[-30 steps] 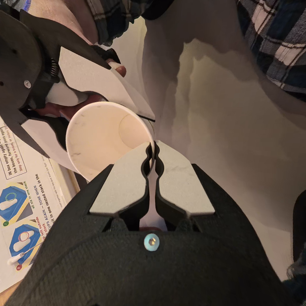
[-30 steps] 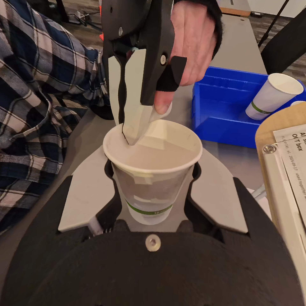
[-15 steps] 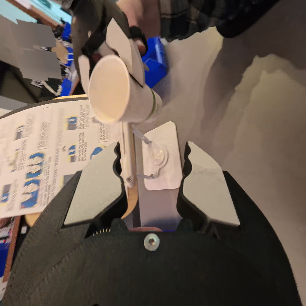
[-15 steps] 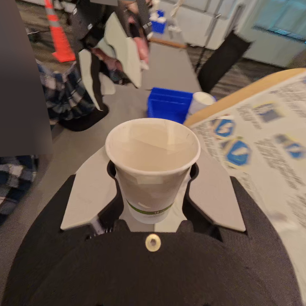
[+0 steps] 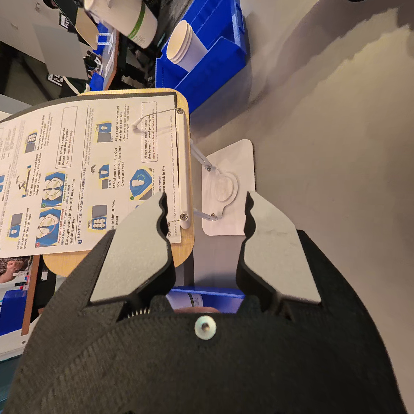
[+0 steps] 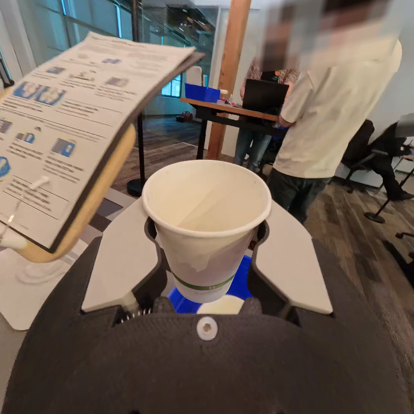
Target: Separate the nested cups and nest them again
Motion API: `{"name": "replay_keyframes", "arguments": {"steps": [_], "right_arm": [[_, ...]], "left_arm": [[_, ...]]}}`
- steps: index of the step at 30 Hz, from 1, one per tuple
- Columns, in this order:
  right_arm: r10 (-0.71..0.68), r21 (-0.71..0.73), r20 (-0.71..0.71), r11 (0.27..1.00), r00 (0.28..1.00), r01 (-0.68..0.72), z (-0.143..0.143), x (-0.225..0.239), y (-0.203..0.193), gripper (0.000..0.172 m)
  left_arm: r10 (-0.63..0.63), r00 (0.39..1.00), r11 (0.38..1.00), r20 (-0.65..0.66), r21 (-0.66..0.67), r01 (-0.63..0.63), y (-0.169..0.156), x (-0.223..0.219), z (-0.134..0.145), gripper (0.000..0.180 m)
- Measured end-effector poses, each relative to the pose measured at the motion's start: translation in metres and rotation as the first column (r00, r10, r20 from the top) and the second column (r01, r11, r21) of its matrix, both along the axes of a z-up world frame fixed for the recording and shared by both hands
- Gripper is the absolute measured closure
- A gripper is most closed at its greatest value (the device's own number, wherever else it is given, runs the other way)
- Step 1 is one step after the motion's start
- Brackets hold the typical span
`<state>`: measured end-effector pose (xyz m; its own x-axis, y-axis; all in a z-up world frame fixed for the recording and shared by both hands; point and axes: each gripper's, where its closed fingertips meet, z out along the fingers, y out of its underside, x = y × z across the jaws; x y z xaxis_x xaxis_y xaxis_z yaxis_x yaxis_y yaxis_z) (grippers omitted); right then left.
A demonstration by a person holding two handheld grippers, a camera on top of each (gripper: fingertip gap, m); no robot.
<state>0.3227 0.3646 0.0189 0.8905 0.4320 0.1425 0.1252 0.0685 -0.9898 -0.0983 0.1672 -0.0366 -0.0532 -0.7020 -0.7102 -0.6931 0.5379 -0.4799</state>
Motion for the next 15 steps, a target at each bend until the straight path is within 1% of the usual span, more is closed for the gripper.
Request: {"name": "replay_keyframes", "arguments": {"steps": [2,7,11,15], "right_arm": [[0.007,-0.024,-0.035,1.000,0.999,-0.008,-0.012,0.015,0.003,0.080],[0.053,0.007,-0.057,0.999,0.997,-0.052,-0.033,0.034,0.003,0.080],[0.045,0.016,-0.099,0.999,0.994,-0.044,-0.047,0.045,0.005,0.080],[0.009,-0.022,-0.085,1.000,0.996,-0.011,-0.065,0.050,0.011,0.081]], "left_arm": [[0.006,1.000,1.000,-0.003,-0.003,-0.006,0.002,-0.001,-0.001,0.115],[0.012,1.000,1.000,-0.005,-0.007,-0.012,0.004,-0.002,-0.002,0.115],[0.017,1.000,1.000,-0.006,-0.009,-0.017,0.005,-0.004,-0.003,0.115],[0.019,1.000,1.000,-0.007,-0.009,-0.019,0.006,-0.004,-0.003,0.115]]}}
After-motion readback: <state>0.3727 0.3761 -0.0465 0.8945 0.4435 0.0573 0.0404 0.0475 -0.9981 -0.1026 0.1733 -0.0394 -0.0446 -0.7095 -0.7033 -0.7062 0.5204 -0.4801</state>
